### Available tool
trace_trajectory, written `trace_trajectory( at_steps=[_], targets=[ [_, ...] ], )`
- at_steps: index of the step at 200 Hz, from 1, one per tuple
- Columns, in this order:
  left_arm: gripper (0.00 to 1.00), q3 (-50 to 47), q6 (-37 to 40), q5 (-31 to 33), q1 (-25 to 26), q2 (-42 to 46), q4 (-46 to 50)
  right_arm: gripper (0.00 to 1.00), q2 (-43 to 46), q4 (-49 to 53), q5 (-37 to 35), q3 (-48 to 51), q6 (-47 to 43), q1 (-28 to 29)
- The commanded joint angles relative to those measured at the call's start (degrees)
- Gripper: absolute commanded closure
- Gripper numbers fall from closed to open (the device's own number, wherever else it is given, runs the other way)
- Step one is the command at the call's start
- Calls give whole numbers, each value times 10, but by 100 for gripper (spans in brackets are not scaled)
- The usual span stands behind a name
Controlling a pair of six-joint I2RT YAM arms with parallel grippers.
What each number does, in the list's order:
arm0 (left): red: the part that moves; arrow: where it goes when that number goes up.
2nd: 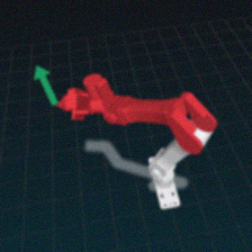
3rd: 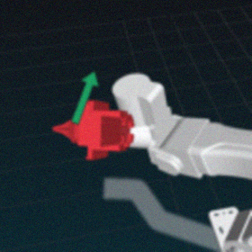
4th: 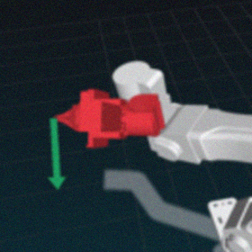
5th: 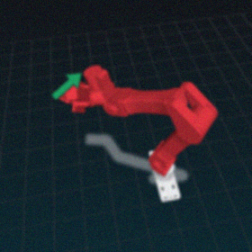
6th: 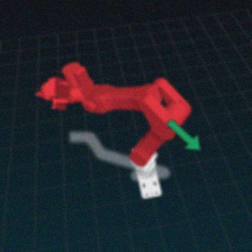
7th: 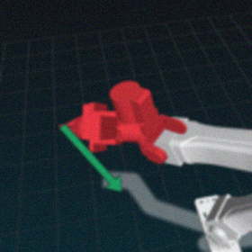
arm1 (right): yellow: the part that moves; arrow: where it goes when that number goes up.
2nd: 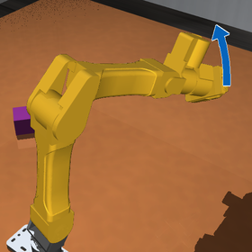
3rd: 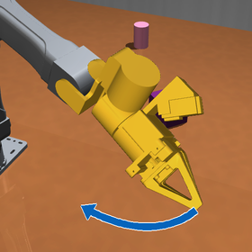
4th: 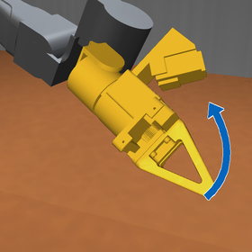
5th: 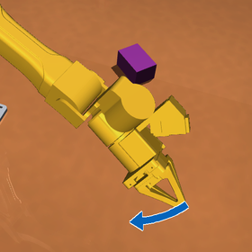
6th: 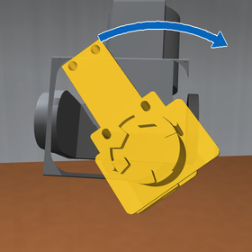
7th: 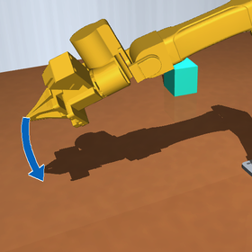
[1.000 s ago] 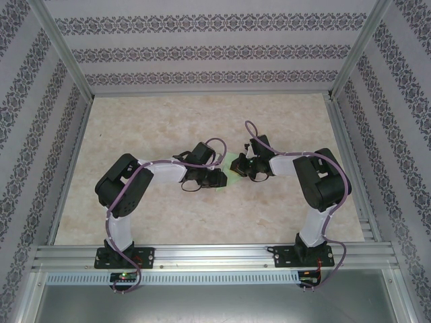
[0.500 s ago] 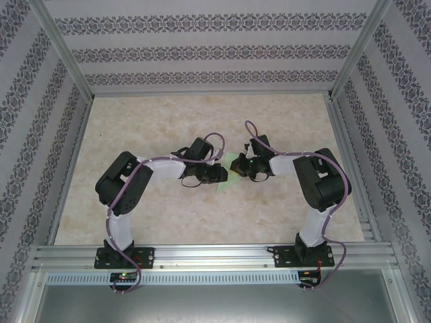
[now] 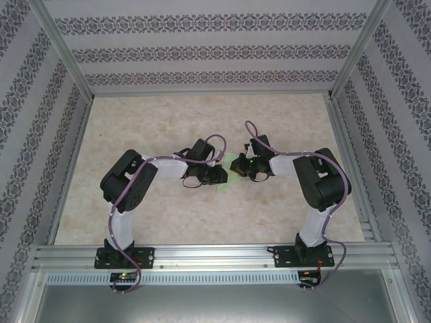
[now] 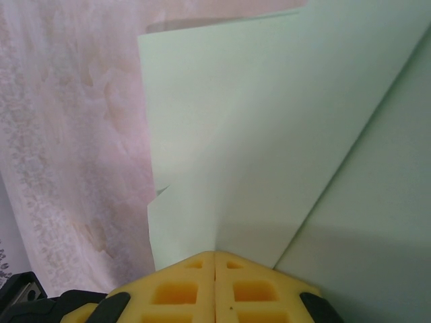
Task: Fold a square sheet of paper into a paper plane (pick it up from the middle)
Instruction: Fourth fold the wing at the center of the table.
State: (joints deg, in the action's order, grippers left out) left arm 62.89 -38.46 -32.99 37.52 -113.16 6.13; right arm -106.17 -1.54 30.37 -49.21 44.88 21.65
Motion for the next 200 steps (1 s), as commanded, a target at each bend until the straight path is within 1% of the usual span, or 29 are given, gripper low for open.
trace_trajectory(
  at_steps=[1, 48, 62, 110, 144, 180, 200],
  targets=[
    [83, -26, 12, -5, 1, 10, 19, 93, -40, 56, -45, 8, -18, 3],
    [93, -56, 32, 16, 9, 38, 59, 93, -44, 70, -51, 5, -22, 3],
    [94, -62, 40, 22, 12, 47, 73, 93, -44, 72, -51, 5, -24, 3],
    [95, -81, 65, 37, 19, 65, 115, 93, -47, 77, -53, 4, -26, 3],
    [95, -63, 76, 58, 19, 82, 126, 93, -47, 78, -52, 3, -27, 4],
    [94, -41, 64, 53, 19, 118, 84, 93, -48, 77, -53, 3, -27, 3],
    [93, -28, 54, 41, 19, 108, 64, 93, -51, 74, -52, 4, -25, 3]
  ],
)
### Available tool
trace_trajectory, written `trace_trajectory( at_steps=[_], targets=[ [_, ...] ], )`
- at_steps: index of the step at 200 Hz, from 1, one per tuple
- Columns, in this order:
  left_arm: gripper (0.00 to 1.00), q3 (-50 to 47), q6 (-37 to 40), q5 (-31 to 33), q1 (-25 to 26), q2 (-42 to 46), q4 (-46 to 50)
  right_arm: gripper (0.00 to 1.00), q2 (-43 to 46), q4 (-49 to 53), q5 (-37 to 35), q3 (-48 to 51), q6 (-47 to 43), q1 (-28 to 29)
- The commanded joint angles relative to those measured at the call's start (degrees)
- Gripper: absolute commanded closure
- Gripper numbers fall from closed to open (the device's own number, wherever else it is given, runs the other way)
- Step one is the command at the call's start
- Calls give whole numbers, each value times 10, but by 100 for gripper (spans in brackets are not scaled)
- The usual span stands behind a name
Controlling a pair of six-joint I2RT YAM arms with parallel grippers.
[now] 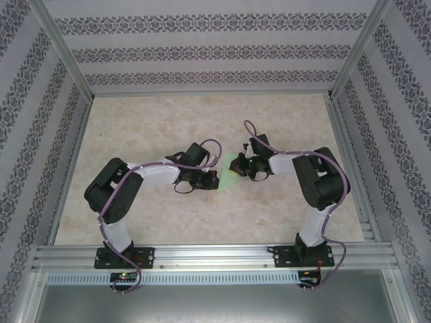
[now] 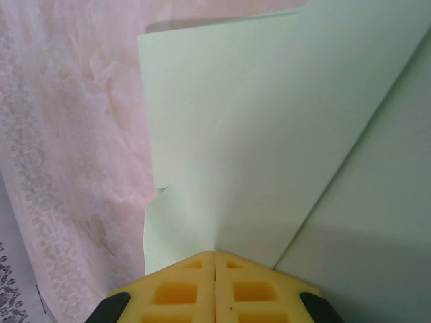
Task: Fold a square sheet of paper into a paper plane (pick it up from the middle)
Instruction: Fourth fold the wing at the center of the table.
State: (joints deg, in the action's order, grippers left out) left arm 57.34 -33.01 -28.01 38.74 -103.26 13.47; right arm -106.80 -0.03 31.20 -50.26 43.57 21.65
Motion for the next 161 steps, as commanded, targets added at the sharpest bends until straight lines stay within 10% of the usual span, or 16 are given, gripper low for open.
trace_trajectory(
  at_steps=[1, 161],
  targets=[
    [93, 29, -1, -9, 6, 9, -10, 93, -45, 60, -59, 15, -12, 3],
    [92, 32, 22, -25, 15, -38, 23, 93, -53, 64, -61, 15, -13, 4]
  ],
)
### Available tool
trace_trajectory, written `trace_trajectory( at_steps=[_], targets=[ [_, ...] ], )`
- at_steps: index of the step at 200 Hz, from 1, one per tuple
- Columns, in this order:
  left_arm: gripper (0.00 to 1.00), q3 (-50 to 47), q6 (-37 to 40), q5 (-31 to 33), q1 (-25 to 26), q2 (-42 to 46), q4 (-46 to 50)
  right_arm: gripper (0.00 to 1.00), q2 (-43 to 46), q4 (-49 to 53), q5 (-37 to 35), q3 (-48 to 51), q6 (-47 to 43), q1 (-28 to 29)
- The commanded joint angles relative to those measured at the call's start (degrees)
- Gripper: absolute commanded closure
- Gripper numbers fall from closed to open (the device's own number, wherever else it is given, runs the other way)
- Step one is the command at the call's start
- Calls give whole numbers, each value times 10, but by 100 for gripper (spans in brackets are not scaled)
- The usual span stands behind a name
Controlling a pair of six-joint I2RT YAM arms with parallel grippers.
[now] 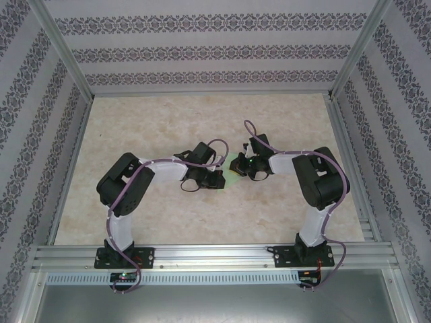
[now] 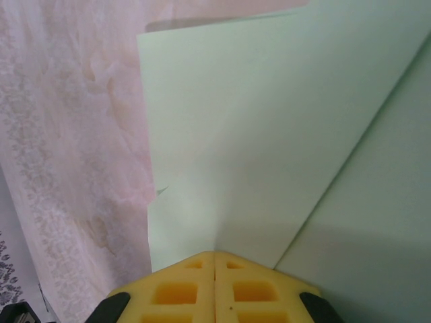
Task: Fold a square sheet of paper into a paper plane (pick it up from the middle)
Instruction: Fourth fold the wing at the center of the table.
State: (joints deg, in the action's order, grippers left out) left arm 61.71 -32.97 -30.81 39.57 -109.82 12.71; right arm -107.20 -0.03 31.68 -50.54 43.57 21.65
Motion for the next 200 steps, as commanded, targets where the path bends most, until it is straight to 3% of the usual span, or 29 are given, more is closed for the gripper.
trace_trajectory(
  at_steps=[1, 104, 200],
  targets=[
    [92, -11, 21, 4, 7, 28, 31, 93, -49, 64, -66, 18, -13, 5],
    [93, -27, 23, 51, 7, 26, 54, 93, -51, 68, -67, 17, -15, 5],
    [92, -32, 0, 10, 4, 59, -5, 93, -52, 70, -69, 16, -16, 4]
  ],
)
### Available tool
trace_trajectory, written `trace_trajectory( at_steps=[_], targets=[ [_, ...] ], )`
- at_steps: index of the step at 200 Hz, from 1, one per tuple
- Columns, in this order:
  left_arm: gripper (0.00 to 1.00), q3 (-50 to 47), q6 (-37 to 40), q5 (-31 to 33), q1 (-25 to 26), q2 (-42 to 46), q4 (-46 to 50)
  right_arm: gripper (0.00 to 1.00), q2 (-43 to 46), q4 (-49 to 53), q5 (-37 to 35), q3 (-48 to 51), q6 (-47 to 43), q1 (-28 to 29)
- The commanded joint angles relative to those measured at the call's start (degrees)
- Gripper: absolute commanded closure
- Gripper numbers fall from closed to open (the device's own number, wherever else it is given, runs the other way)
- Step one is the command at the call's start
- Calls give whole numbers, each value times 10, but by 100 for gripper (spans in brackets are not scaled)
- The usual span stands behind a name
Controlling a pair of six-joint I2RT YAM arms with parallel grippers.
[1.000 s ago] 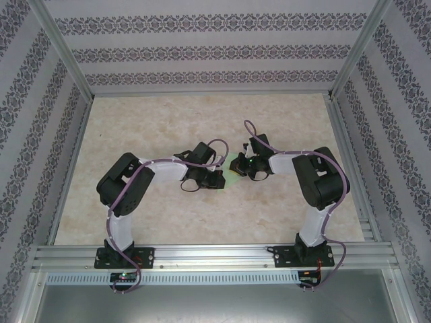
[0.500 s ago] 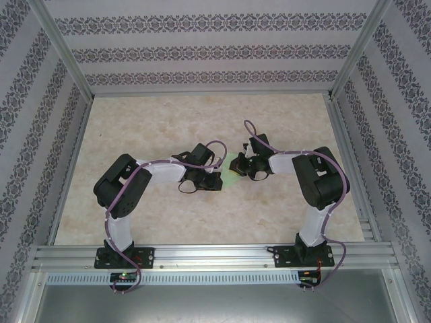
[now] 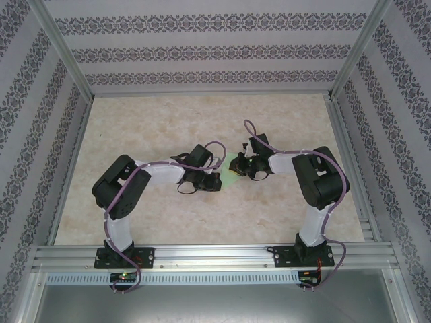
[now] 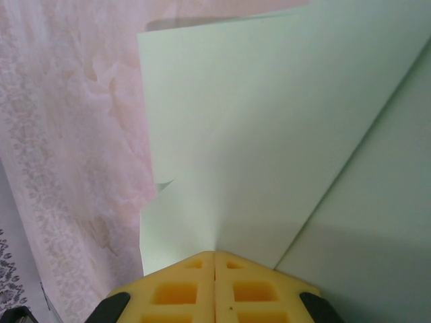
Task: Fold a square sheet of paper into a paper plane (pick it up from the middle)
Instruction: Fourth fold the wing at the center of the table.
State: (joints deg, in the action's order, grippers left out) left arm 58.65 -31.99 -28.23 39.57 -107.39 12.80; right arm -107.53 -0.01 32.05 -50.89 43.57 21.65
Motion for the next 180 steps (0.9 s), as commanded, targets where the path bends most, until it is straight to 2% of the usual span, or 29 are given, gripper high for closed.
trace_trajectory(
  at_steps=[1, 28, 76, 180],
  targets=[
    [92, -1, -10, -16, 4, 35, -7, 93, -49, 70, -72, 20, -16, 4],
    [90, 14, -13, -21, -7, 34, -24, 93, -52, 69, -72, 21, -16, 4],
    [90, 25, -17, -63, -13, -17, -29, 93, -54, 67, -70, 23, -16, 4],
    [90, -3, -5, -46, -12, -26, 13, 93, -57, 72, -73, 20, -18, 4]
  ],
)
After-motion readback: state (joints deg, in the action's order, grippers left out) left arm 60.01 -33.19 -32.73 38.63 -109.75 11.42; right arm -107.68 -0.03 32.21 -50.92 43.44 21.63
